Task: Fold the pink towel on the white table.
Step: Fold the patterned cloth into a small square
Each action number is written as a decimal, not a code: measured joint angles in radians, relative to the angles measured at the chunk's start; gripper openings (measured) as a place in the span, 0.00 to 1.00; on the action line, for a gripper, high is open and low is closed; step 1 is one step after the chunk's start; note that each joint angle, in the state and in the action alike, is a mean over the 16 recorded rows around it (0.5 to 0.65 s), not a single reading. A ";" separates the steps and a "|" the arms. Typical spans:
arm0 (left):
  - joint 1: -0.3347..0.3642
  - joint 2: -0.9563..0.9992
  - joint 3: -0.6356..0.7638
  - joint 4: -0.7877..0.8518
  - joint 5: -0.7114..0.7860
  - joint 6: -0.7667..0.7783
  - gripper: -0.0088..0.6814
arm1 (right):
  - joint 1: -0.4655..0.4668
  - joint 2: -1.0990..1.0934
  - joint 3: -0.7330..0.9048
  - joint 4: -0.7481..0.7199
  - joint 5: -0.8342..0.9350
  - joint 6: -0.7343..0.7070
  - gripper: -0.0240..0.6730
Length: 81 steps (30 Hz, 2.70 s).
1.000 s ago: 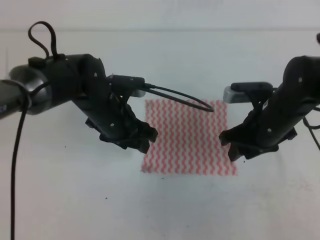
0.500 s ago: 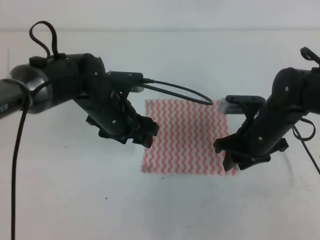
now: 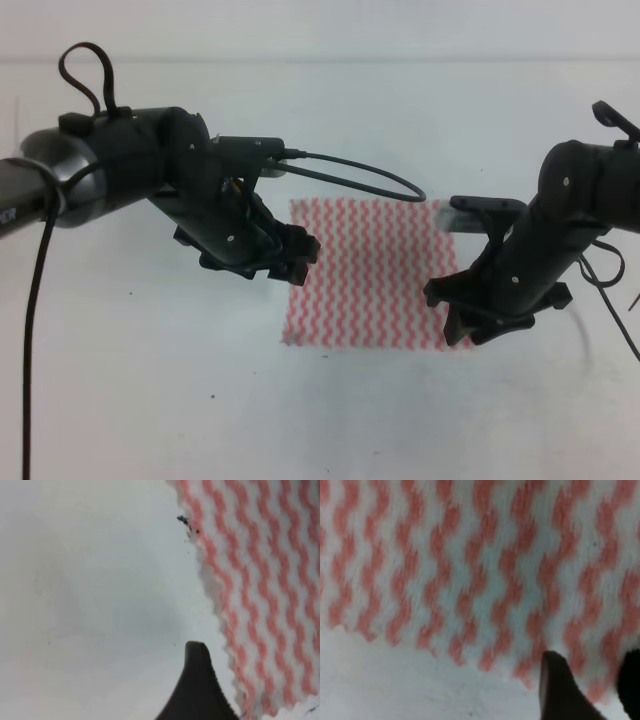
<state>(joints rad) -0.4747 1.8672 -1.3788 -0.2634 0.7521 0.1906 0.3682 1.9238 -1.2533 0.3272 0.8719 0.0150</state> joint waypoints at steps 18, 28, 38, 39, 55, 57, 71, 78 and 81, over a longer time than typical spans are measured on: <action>0.000 0.012 0.000 -0.117 0.062 0.076 0.50 | 0.000 0.011 -0.047 0.005 0.008 0.014 0.02; 0.000 0.066 0.000 -0.165 0.119 0.150 0.48 | -0.001 0.008 -0.138 0.002 0.036 0.010 0.01; 0.000 0.097 0.000 -0.169 0.126 0.169 0.50 | -0.001 0.004 -0.168 0.001 0.036 0.004 0.01; 0.000 0.097 0.000 -0.169 0.127 0.170 0.51 | -0.001 0.004 -0.168 0.001 0.035 0.002 0.01; 0.000 0.101 0.000 -0.139 0.130 0.141 0.52 | -0.001 0.004 -0.168 -0.001 0.027 -0.015 0.01; 0.000 0.101 0.000 -0.134 0.131 0.136 0.52 | -0.001 0.004 -0.168 -0.001 0.027 -0.015 0.01; -0.035 0.125 0.000 -0.099 0.123 0.090 0.49 | 0.000 0.011 -0.169 -0.001 0.023 -0.015 0.01; -0.056 0.149 0.000 -0.042 0.097 0.032 0.45 | 0.000 0.011 -0.169 -0.001 0.021 -0.015 0.01; -0.058 0.154 0.000 -0.018 0.084 0.012 0.42 | 0.000 0.011 -0.169 -0.001 0.020 -0.015 0.01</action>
<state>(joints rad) -0.5332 2.0217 -1.3786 -0.2817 0.8365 0.2027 0.3677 1.9344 -1.4218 0.3259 0.8919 0.0000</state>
